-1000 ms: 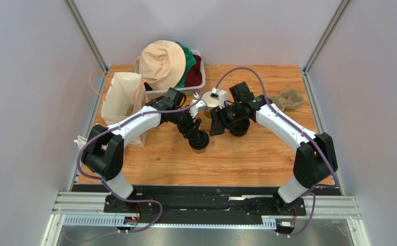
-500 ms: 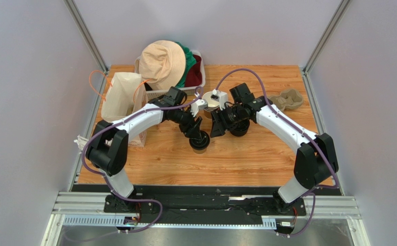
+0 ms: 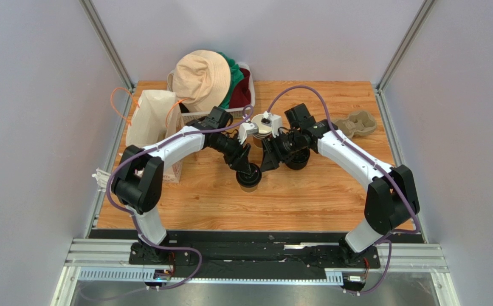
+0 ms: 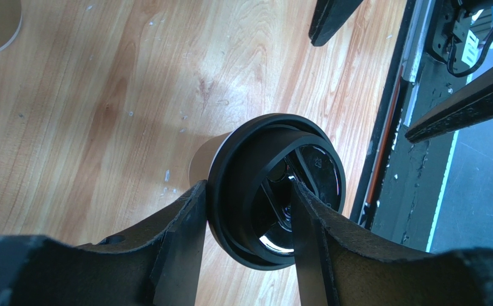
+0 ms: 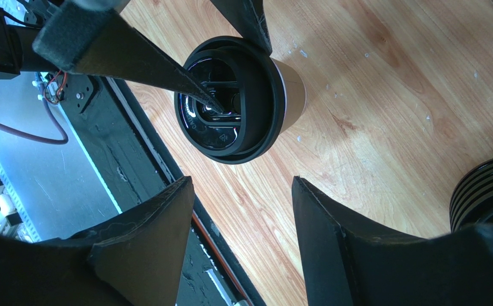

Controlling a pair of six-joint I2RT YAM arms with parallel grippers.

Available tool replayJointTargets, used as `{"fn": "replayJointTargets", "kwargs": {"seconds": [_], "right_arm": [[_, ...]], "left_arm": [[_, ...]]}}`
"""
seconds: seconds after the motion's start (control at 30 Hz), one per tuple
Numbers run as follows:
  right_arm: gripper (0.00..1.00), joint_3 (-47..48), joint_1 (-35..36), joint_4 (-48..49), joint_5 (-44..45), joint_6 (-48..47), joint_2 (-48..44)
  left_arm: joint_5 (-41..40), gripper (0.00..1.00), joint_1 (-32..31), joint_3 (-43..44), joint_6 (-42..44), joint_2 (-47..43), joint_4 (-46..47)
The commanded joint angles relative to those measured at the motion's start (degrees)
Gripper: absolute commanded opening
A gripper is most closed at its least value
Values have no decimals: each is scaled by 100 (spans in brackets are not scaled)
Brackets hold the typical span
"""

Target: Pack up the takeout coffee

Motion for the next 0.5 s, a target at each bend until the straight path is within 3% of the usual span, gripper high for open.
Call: {"fn": "replayJointTargets", "kwargs": {"seconds": [0.0,0.47], "right_arm": [[62,0,-7,223,-160,61,192],[47,369,-622,258,-2111,105,1290]], "left_arm": [[-908,52,-52,-299,568,416,-608],[-1119,52,-52,-369,568,363,-581]]}}
